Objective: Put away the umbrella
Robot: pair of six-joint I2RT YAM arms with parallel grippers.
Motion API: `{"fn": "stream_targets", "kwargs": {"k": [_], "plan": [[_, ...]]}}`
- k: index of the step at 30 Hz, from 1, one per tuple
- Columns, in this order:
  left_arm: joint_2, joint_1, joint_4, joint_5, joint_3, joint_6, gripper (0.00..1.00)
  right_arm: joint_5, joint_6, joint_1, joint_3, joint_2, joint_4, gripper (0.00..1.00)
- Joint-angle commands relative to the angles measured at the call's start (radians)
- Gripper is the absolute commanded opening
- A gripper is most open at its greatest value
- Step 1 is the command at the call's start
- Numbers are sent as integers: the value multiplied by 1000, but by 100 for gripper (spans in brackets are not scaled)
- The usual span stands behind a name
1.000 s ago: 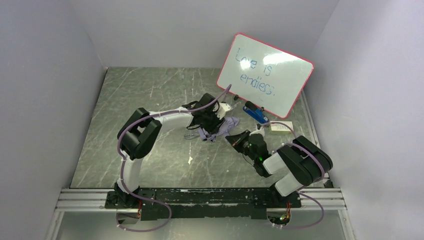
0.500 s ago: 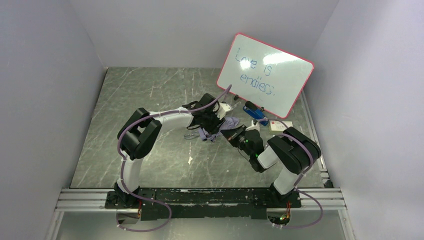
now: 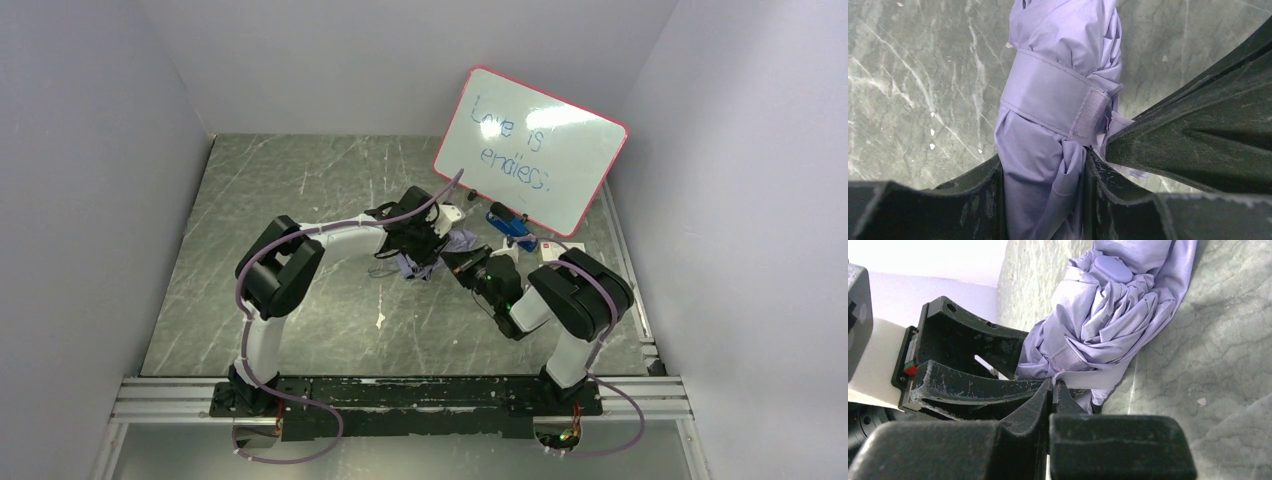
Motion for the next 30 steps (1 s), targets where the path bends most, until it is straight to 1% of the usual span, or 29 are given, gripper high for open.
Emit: {"fn": "stream_targets", "kwargs": {"k": [1, 4, 13, 17, 22, 26, 28, 30], "plan": [[142, 12, -130, -207, -75, 59, 5, 23, 49, 16, 64, -7, 161, 0], [143, 12, -131, -205, -74, 59, 5, 51, 54, 15, 77, -8, 132, 0], [142, 8, -131, -198, -74, 67, 5, 69, 94, 8, 123, 45, 153, 0], [143, 7, -132, -196, -74, 68, 5, 60, 105, -1, 142, 75, 155, 5], [140, 7, -131, -194, -76, 68, 5, 60, 118, -9, 154, 109, 158, 6], [140, 7, -131, -193, -76, 69, 5, 59, 142, -18, 149, 138, 199, 8], [141, 7, -132, -193, -76, 70, 5, 56, 151, -23, 149, 150, 221, 11], [141, 7, -132, -193, -74, 70, 5, 51, 150, -30, 151, 155, 226, 17]]}}
